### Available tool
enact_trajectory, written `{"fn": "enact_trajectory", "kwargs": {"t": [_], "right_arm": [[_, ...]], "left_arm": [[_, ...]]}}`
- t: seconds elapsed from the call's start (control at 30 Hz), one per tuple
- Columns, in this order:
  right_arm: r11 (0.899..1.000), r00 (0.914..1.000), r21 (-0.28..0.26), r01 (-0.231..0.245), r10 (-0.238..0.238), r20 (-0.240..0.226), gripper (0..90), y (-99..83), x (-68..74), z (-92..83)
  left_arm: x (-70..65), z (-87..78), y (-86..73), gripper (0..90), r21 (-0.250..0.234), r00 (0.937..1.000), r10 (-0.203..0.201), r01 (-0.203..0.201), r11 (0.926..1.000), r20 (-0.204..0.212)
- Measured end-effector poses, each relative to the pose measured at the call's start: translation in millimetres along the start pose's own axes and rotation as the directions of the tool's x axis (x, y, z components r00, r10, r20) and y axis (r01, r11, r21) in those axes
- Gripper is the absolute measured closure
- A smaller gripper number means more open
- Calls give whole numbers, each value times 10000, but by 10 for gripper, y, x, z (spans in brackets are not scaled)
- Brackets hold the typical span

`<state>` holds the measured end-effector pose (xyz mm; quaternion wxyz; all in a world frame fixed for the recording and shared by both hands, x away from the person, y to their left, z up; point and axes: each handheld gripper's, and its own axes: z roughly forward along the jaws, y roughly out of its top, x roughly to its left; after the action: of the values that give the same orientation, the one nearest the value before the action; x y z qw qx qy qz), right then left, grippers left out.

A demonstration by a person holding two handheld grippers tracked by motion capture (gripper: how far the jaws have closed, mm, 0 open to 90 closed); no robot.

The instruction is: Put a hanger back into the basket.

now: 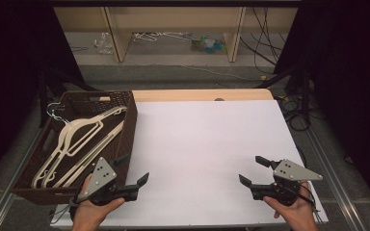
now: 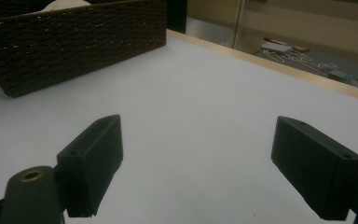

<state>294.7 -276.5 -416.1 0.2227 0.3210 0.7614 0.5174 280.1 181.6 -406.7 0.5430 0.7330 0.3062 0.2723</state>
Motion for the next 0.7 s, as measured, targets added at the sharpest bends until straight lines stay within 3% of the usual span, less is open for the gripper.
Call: {"fn": "enact_trajectory", "kwargs": {"t": [0.07,0.2,0.4,0.43,0.7], "right_arm": [[10000,10000,86,-50,50,-37,176,-12,2,-3],[10000,9999,86,-9,10,-140,175,-41,18,-7],[10000,9999,-17,9,-9,105,170,-54,74,-88],[10000,10000,68,-1,1,-9,170,-54,82,-101],[9999,9998,141,-36,38,-186,170,-96,149,-142]], "left_arm": [[-19,-1,-27,162,-21,9999,-128,129,9999,71],[-63,11,-77,162,83,9997,134,-135,9999,195],[-111,3,-173,162,170,9998,63,-66,9998,177],[-106,-4,-186,162,237,9996,242,-245,9994,147],[-96,-55,-221,162,128,9998,-175,176,9998,-57]]}}
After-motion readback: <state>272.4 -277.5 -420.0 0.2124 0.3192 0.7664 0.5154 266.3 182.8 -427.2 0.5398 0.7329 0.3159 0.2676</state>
